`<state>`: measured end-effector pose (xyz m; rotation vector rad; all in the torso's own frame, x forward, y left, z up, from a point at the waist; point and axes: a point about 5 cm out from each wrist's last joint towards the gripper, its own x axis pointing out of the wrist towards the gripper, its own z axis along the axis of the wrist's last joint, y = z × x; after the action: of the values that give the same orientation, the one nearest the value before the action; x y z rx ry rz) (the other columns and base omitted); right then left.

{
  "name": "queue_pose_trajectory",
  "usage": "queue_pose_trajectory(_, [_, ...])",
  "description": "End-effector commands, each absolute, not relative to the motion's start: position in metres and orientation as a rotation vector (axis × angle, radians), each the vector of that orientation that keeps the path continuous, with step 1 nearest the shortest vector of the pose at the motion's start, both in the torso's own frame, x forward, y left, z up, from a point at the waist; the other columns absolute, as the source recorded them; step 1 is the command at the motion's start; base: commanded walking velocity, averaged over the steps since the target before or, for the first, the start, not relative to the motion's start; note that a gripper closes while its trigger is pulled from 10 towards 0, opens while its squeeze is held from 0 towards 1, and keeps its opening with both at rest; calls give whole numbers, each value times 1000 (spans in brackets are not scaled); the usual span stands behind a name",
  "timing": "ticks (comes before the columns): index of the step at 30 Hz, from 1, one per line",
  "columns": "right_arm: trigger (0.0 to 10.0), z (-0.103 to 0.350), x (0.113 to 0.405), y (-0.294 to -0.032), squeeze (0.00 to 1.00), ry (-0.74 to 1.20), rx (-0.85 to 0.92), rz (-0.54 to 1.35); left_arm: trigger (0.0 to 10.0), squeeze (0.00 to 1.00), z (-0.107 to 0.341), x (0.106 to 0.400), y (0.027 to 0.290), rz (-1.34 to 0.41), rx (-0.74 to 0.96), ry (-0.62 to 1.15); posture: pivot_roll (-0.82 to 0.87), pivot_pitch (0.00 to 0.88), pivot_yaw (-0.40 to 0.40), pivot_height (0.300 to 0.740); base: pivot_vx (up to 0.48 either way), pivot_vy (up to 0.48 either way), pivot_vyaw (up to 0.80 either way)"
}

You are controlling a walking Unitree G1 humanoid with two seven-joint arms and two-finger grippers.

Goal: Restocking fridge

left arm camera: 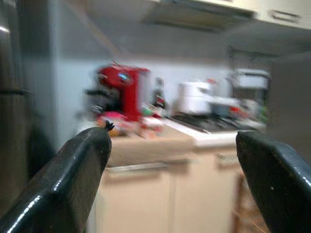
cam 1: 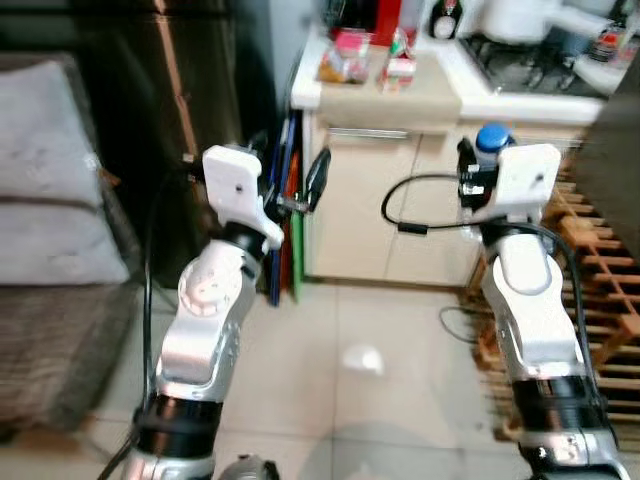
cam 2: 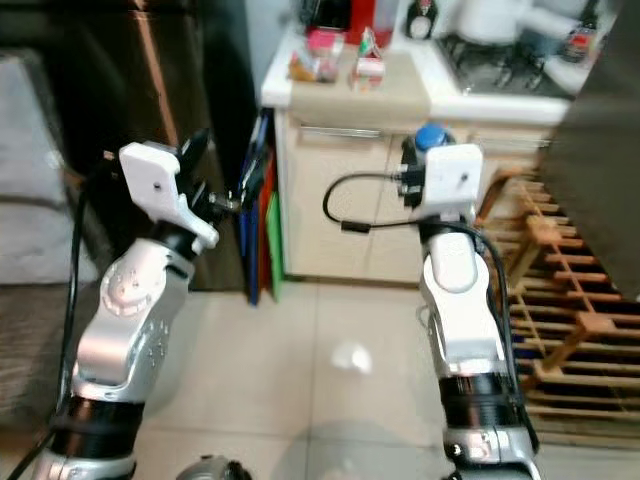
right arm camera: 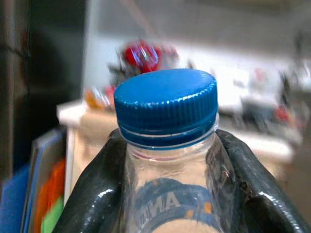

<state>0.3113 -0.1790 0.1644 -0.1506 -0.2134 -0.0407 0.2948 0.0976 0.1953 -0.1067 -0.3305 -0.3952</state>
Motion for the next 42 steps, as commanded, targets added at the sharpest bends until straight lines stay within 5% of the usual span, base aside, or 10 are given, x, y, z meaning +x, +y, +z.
queue_pose_trajectory(1, [10000, 161, 308, -188, 0, -191, -130, -78, 10000, 0, 196, 297, 102, -391, -90, -323, -96, 0, 25, 740, 0, 0, -644])
queue_pose_trajectory(16, [10000, 119, 284, -206, 0, -53, -143, -192, 10000, 0, 145, 294, 131, -367, -64, -179, -98, 0, 28, 740, 0, 0, -659])
queue_pose_trajectory(42, [10000, 117, 284, -197, 0, -69, -109, -144, 10000, 0, 143, 308, 103, -414, -87, -166, -132, 0, 52, 740, 255, -237, -615])
